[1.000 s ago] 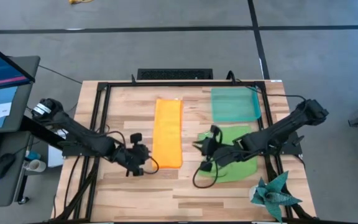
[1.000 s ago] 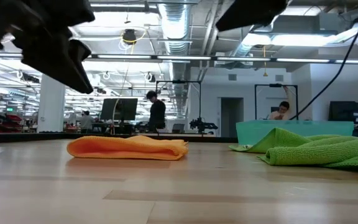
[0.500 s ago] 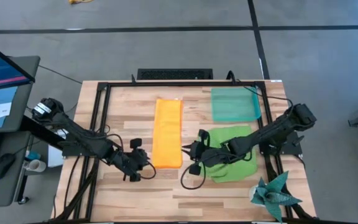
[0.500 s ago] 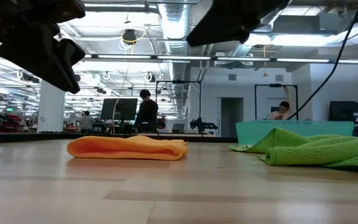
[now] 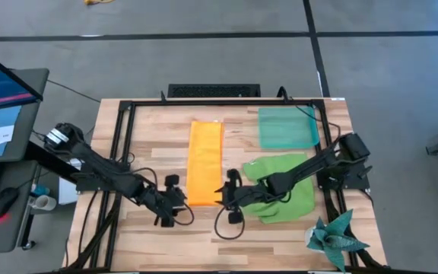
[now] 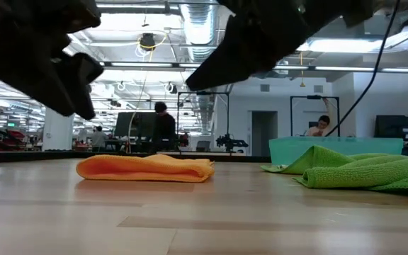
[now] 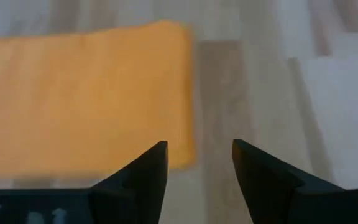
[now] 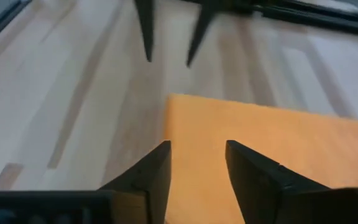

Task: Roll microfiber towels into tight, uniform cylinder then place into a basket
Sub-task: Fold the orange towel

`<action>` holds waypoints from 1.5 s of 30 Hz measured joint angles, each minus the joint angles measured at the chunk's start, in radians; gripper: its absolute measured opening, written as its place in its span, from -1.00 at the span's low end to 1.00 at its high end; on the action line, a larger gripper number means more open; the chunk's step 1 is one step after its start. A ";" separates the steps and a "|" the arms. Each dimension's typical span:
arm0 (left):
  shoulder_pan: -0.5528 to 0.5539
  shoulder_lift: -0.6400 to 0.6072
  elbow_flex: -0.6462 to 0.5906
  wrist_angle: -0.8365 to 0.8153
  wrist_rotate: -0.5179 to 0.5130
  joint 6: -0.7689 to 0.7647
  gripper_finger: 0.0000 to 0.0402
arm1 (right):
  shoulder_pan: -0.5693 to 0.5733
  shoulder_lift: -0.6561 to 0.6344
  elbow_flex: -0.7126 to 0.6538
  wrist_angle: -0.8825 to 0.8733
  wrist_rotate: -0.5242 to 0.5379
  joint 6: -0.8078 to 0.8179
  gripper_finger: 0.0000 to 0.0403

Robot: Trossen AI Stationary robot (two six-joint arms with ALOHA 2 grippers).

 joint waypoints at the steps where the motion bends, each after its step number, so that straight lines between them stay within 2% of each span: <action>1: 0.000 0.020 0.000 0.015 0.012 0.023 -0.14 | 0.000 0.016 0.000 0.023 -0.021 -0.028 -0.08; 5: 0.001 0.105 0.014 0.047 0.008 0.053 -0.14 | 0.004 0.069 0.006 0.045 -0.070 -0.098 -0.03; 12: 0.016 0.210 0.044 0.050 -0.042 0.054 -0.14 | -0.005 0.119 0.033 0.018 -0.133 -0.103 0.00; 22: 0.016 0.225 0.055 0.045 -0.072 0.045 -0.14 | -0.031 0.187 0.040 0.010 -0.168 -0.100 0.00; 25: 0.020 0.235 0.056 0.037 -0.068 0.045 -0.14 | -0.046 0.192 0.039 0.008 -0.207 -0.066 0.00; 35: 0.036 0.314 0.061 0.043 -0.080 -0.009 -0.14 | -0.091 0.218 0.042 -0.043 -0.242 0.025 -0.03; 39: 0.040 0.310 0.059 0.047 -0.070 -0.034 -0.23 | -0.102 0.217 0.043 -0.058 -0.248 0.051 -0.13; 45: 0.040 0.312 0.059 0.051 -0.057 0.004 -0.59 | -0.103 0.217 0.042 -0.067 -0.263 0.053 -0.49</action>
